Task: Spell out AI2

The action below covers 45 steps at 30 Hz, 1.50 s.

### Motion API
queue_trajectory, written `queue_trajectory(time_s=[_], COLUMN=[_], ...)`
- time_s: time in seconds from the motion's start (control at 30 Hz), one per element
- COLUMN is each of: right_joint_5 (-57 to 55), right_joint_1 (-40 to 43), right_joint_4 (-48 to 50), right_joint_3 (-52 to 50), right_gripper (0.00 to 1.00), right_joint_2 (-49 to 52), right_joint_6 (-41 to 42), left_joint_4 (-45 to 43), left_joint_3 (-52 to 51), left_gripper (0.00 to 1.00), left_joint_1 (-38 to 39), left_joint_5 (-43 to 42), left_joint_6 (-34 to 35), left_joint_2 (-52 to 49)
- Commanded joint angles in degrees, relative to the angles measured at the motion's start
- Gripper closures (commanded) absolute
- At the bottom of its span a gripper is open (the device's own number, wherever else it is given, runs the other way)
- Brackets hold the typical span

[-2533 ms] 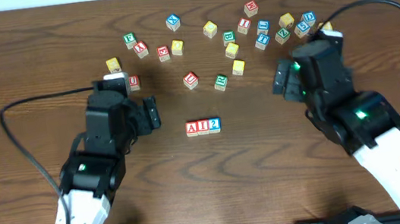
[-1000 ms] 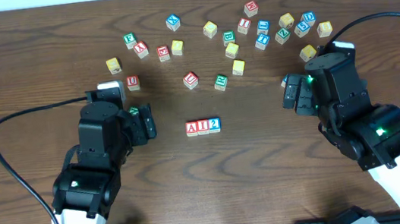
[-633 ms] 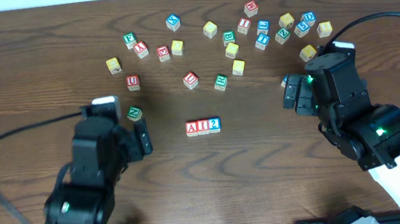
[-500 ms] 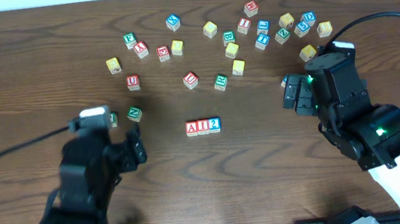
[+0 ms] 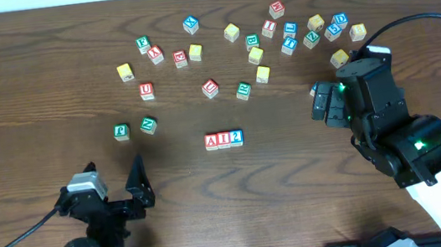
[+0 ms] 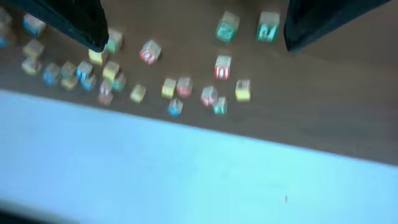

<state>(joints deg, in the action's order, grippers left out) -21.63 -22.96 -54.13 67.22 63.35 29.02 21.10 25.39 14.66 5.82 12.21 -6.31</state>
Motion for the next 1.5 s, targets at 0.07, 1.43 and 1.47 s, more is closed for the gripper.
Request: queue_trajectory(time_s=[0.07, 1.43, 1.47], right_joint_5=[-0.5, -0.5, -0.5], right_joint_1=[-0.4, -0.4, -0.4], right_joint_4=[0.0, 0.0, 0.0], right_joint_3=[0.7, 0.7, 0.7], right_gripper=[0.01, 0.01, 0.01], right_joint_2=[-0.2, -0.2, -0.2], right_joint_6=[-0.8, -0.8, -0.8], left_joint_4=[-9.1, -17.3, -17.3], left_joint_3=[-8.1, -25.1, -25.1], left_gripper=[0.11, 0.11, 0.11], left_joint_1=[-0.3, -10.6, -10.6], left_joint_5=[1.1, -10.8, -10.8], left_joint_6=[0.3, -1.0, -1.0], left_joint_2=[3.3, 6.1, 6.1])
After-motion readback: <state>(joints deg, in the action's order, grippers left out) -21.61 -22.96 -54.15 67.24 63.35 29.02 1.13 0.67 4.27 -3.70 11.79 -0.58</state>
